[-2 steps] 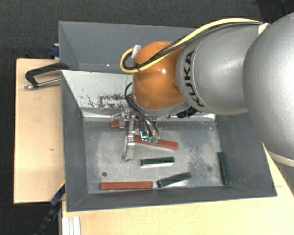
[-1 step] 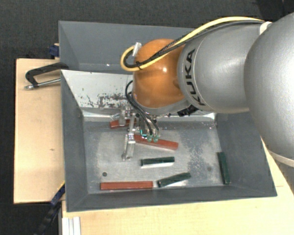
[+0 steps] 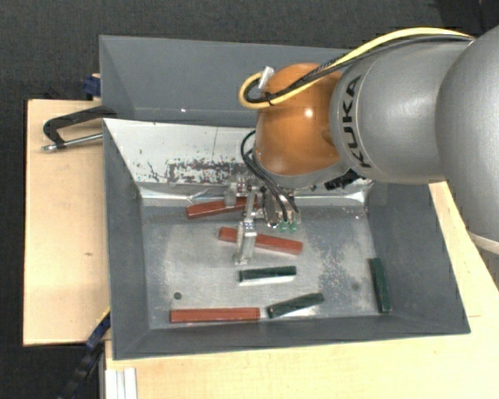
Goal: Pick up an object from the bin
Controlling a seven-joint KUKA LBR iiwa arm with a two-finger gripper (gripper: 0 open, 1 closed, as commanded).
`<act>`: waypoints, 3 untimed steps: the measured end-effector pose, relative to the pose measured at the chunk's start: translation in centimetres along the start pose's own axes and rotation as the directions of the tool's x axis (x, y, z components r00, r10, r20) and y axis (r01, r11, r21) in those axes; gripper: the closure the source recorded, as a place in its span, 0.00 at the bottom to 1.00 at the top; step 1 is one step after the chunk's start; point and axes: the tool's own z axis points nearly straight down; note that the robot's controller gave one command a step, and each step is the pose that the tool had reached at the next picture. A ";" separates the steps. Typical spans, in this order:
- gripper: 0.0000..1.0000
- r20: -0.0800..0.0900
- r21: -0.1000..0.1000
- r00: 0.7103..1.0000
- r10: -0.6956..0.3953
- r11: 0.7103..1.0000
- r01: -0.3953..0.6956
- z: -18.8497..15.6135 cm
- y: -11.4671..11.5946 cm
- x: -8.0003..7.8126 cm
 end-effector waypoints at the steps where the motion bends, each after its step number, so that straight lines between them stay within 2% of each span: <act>1: 0.00 0.005 0.005 0.997 -0.080 0.997 0.080 3.3 -2.3 -2.6; 2: 0.00 0.002 0.000 0.999 -0.036 0.999 0.036 5.0 -3.4 0.2; 3: 1.00 0.003 -0.001 0.957 0.288 0.957 -0.288 5.9 -0.9 -1.7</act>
Offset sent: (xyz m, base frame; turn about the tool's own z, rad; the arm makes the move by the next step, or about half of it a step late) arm -0.0233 -0.0516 -0.0613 -0.0022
